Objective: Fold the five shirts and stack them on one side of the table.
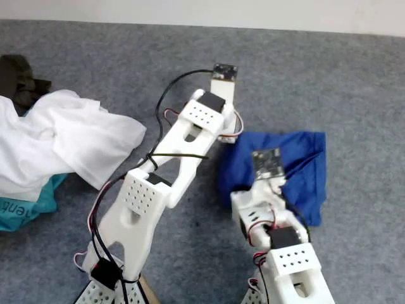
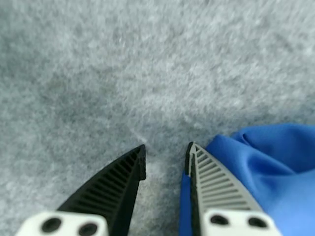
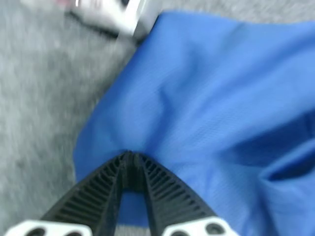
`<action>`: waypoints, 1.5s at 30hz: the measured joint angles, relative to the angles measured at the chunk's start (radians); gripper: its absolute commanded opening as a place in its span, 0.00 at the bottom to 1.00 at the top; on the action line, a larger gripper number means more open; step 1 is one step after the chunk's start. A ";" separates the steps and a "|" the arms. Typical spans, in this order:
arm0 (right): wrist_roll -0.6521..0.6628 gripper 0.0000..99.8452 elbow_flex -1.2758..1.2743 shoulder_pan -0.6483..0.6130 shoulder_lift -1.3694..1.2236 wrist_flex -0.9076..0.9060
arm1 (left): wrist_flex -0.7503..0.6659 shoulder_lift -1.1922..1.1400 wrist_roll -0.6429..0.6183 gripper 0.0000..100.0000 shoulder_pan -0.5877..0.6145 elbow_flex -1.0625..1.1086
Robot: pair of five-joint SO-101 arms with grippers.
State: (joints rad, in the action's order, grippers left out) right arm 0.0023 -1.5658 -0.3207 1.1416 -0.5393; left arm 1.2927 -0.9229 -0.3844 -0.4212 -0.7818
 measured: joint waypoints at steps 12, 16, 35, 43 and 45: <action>0.157 0.01 -0.002 -0.144 0.040 -0.321 | -0.060 -0.002 0.000 0.16 0.002 0.000; 0.161 0.01 0.069 -0.087 0.183 -0.391 | -0.061 -0.002 0.000 0.16 0.031 0.000; 0.094 0.01 0.115 0.232 0.551 -0.485 | 0.382 -0.002 -0.005 0.16 0.009 -0.417; 0.046 0.01 0.219 0.305 0.368 -0.466 | 0.397 -0.002 -0.005 0.16 -0.060 -0.416; 0.017 0.01 0.290 0.328 0.261 -0.463 | 0.397 -0.018 -0.005 0.16 -0.069 -0.416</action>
State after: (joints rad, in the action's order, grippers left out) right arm 0.0192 -1.2758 0.0077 1.4024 -1.0027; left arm 1.6901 -0.9413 -0.3890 -0.4902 -1.1976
